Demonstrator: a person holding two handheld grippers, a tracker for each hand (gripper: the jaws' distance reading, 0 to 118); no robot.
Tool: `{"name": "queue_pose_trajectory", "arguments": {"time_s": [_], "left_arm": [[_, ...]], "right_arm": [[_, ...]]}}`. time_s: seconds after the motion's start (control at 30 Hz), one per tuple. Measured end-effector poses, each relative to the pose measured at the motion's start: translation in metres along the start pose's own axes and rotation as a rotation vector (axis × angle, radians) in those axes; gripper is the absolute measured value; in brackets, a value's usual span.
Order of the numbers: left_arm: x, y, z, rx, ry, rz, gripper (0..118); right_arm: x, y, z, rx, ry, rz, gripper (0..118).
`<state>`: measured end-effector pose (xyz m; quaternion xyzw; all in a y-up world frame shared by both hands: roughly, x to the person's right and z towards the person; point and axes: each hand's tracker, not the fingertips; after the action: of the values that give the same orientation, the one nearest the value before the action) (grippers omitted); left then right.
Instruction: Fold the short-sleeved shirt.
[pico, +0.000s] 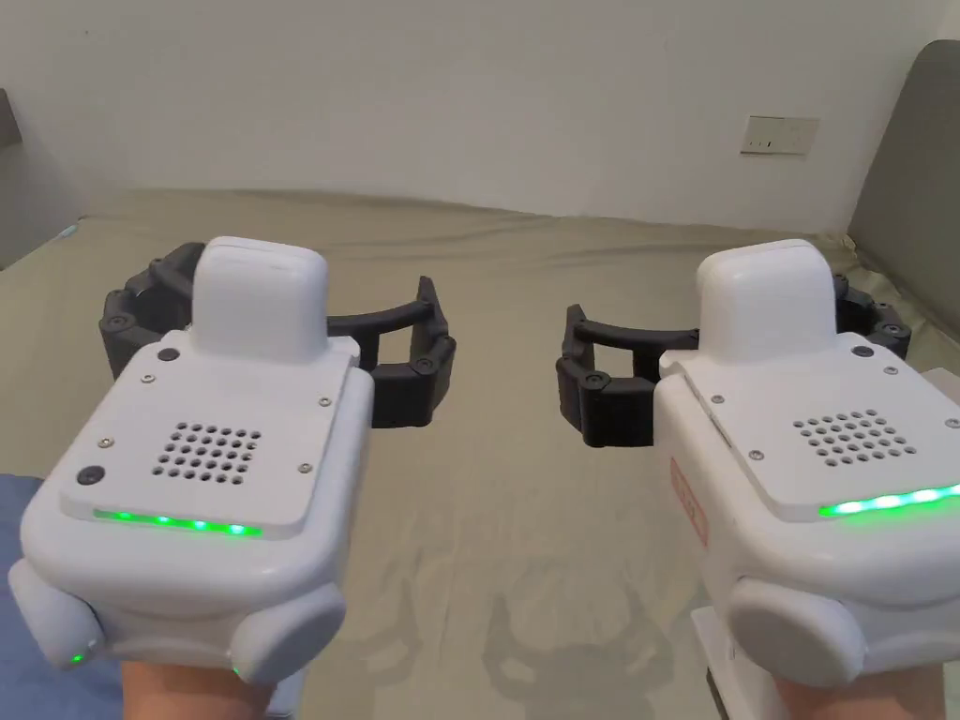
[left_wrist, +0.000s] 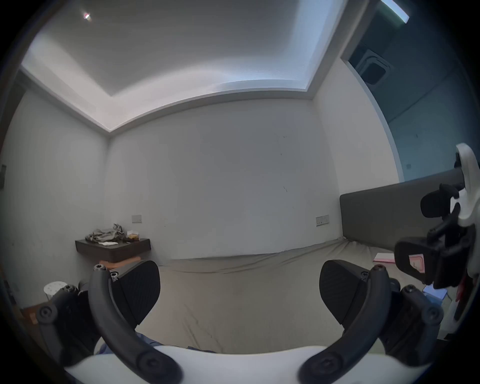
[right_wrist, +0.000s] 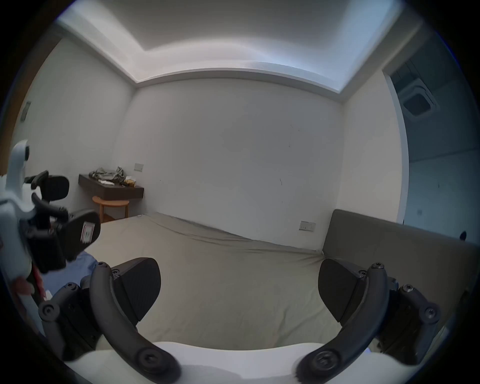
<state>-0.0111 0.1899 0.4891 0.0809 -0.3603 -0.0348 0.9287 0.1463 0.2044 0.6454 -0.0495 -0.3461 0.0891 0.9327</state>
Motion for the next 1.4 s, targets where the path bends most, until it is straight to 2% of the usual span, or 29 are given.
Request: {"name": "queue_pose_trajectory", "arguments": {"time_s": [0.13, 0.23, 0.5, 0.7, 0.83, 0.87, 0.9, 0.93, 0.97, 1.0, 1.03, 1.07, 1.1, 1.13, 1.4], "left_arm": [[0.001, 0.002, 0.001, -0.010, -0.017, -0.014, 118], [0.002, 0.001, 0.002, -0.009, -0.010, -0.019, 118], [0.007, 0.003, -0.002, -0.023, -0.024, 0.003, 118], [0.007, 0.004, 0.001, -0.013, -0.011, -0.006, 118], [0.005, 0.004, 0.002, -0.031, -0.013, 0.002, 117], [0.005, 0.003, 0.002, -0.035, -0.017, -0.001, 115], [0.006, 0.003, 0.002, -0.041, -0.024, -0.007, 106], [0.006, 0.003, 0.002, -0.043, -0.025, -0.014, 90], [0.008, 0.002, 0.001, -0.045, -0.024, -0.023, 68], [0.009, 0.002, -0.001, -0.053, -0.025, -0.035, 31], [0.010, 0.002, -0.002, -0.058, -0.030, -0.038, 12], [0.010, 0.001, -0.003, -0.061, -0.036, -0.038, 5], [0.010, 0.001, -0.002, -0.058, -0.044, -0.034, 0], [0.011, 0.002, -0.002, -0.059, -0.057, -0.026, 0], [0.015, -0.003, -0.006, -0.085, -0.070, -0.027, 0]], "right_arm": [[-0.001, -0.002, -0.001, 0.013, -0.017, 0.002, 118], [-0.006, -0.002, 0.001, 0.012, -0.078, 0.025, 118], [0.000, 0.002, 0.006, 0.035, -0.063, 0.007, 118], [0.008, 0.000, 0.008, 0.020, -0.051, -0.039, 118], [0.009, -0.002, 0.007, 0.018, -0.055, -0.026, 118], [0.009, -0.002, 0.007, 0.018, -0.053, -0.023, 118], [0.009, -0.002, 0.007, 0.013, -0.045, -0.022, 116], [0.009, -0.002, 0.008, 0.011, -0.040, -0.018, 109], [0.009, -0.002, 0.008, 0.013, -0.035, -0.016, 89], [0.008, -0.003, 0.008, 0.015, -0.039, -0.007, 39], [0.007, -0.004, 0.006, 0.013, -0.049, 0.005, 2], [0.008, -0.005, 0.007, 0.016, -0.075, 0.018, 2], [0.008, -0.004, 0.007, 0.011, -0.055, 0.021, 2], [0.008, -0.004, 0.006, -0.001, -0.032, 0.018, 2], [0.013, -0.003, 0.004, -0.002, -0.045, 0.014, 2]]}}
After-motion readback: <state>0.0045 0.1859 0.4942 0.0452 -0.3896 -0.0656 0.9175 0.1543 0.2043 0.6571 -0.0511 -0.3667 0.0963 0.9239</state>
